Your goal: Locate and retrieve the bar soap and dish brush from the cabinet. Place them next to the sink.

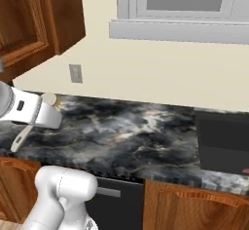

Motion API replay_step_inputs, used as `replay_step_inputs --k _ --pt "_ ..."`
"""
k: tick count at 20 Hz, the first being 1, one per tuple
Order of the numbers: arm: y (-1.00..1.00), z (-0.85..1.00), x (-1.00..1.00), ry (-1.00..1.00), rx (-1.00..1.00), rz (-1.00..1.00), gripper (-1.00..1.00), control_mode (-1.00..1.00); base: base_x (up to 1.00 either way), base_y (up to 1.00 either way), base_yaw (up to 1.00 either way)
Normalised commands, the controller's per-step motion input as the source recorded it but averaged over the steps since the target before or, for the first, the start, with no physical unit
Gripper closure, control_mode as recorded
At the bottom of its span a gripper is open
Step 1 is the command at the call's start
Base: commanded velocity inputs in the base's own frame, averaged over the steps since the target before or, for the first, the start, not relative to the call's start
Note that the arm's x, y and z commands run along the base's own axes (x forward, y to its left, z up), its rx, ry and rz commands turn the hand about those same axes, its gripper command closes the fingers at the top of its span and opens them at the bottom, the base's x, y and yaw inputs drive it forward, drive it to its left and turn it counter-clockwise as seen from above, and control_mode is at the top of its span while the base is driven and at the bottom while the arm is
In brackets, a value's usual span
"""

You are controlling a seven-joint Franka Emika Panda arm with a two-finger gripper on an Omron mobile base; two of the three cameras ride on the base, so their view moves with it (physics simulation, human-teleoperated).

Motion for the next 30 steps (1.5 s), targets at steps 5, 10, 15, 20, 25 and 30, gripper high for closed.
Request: replay_step_inputs --k 5,10,15,20,25,30 --pt "0.0 0.0 0.0 0.0 0.0 0.0 1.0 1.0 0.0 -0.61 0.0" --pt "0.0 0.0 0.0 0.0 0.0 0.0 1.0 1.0 0.02 -0.47 0.0" --pt "0.0 0.0 0.0 0.0 0.0 0.0 1.0 1.0 0.21 -0.3 0.06" --pt "0.0 0.0 0.0 0.0 0.0 0.0 1.0 1.0 0.33 -0.56 0.05" --pt "0.0 0.0 0.0 0.0 0.0 0.0 1.0 1.0 0.17 -0.48 0.01" --pt "0.0 0.0 0.0 0.0 0.0 0.0 1.0 1.0 0.2 -0.13 0.02"
